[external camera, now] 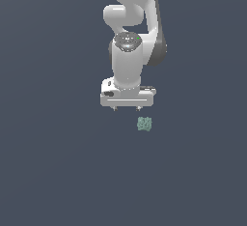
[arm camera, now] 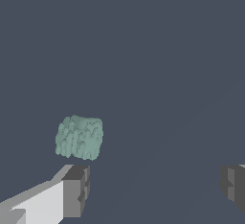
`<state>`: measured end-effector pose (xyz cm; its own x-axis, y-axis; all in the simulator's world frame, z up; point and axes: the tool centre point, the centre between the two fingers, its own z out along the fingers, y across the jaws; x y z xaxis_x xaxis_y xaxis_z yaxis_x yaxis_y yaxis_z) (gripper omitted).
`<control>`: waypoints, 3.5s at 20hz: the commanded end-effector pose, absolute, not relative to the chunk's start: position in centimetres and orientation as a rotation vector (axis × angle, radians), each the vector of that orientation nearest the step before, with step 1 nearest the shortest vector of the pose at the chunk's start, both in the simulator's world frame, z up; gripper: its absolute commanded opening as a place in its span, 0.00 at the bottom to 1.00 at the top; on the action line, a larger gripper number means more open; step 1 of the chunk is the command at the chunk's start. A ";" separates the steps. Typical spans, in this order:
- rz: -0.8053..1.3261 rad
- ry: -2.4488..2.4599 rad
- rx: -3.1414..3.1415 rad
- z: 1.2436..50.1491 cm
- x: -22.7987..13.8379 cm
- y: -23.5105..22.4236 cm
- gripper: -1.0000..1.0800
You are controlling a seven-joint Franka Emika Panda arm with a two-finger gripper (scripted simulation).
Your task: Pick up the object and move it to a goal position.
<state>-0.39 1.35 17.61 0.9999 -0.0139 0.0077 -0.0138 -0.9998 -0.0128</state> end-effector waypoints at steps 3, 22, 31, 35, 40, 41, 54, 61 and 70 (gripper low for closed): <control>-0.010 0.013 -3.130 17.5 -0.4 1.5 0.96; 0.009 -0.007 -3.137 15.4 -0.5 4.2 0.96; 0.004 0.136 -3.137 11.3 -1.1 8.7 0.96; 0.002 0.183 -3.136 10.0 -1.5 10.1 0.96; 0.000 0.215 -3.134 9.1 -1.8 11.1 0.96; 0.000 0.218 -3.134 9.0 -1.8 11.2 0.96; 0.000 0.219 -3.134 5.5 -1.9 11.2 0.96; 0.000 0.220 -3.134 3.9 -1.8 11.2 0.96; 0.000 0.220 -3.134 3.9 -1.8 11.2 0.00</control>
<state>-1.75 11.21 4.08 0.9901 -0.1405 0.0023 -0.1405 -0.9901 -0.0005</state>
